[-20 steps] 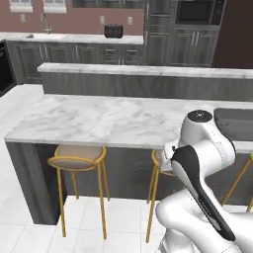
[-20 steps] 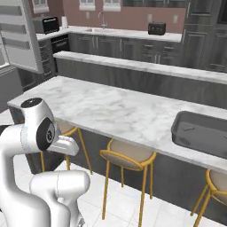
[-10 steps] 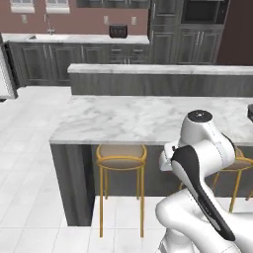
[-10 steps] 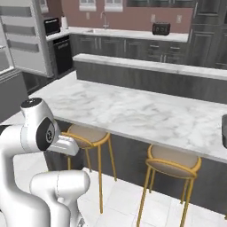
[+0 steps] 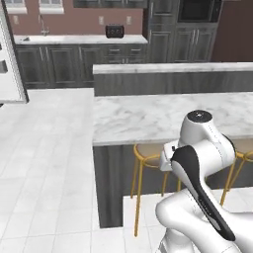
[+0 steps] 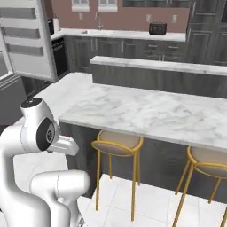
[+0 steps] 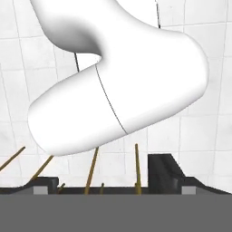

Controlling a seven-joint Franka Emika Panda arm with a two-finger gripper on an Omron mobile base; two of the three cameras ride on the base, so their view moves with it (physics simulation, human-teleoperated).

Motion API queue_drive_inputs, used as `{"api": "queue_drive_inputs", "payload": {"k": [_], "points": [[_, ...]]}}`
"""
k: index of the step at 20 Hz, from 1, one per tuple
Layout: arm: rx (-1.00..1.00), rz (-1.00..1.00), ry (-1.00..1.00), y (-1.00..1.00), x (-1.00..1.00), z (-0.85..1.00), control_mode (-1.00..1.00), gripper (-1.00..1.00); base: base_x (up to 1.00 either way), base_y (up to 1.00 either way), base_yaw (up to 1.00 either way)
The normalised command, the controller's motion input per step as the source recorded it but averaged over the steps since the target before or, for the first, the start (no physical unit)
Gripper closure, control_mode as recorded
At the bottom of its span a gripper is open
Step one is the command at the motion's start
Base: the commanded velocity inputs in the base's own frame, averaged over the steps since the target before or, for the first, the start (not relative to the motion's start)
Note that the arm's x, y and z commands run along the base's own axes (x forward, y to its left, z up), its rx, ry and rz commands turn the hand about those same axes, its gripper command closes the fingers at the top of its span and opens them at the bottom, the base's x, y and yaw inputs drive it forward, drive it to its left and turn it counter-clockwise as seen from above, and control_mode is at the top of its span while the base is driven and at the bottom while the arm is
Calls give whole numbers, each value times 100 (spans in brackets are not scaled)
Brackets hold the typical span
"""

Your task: Place the cold items (lime and tomato) from the fridge in one tupperware on the dining counter. Place the warm items (hot dog and kebab skewer) in the stove area in another tupperware.

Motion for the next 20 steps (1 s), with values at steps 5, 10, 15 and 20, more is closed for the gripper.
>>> {"api": "queue_drive_inputs", "payload": {"k": [5,10,15,20], "points": [[0,0,0,0,0,0,100,-100,-27,100,-37],[0,0,0,0,0,0,100,-100,-28,100,-42],[0,0,0,0,0,0,100,-100,-7,100,-36],[0,0,0,0,0,0,100,-100,7,100,-24]]}}
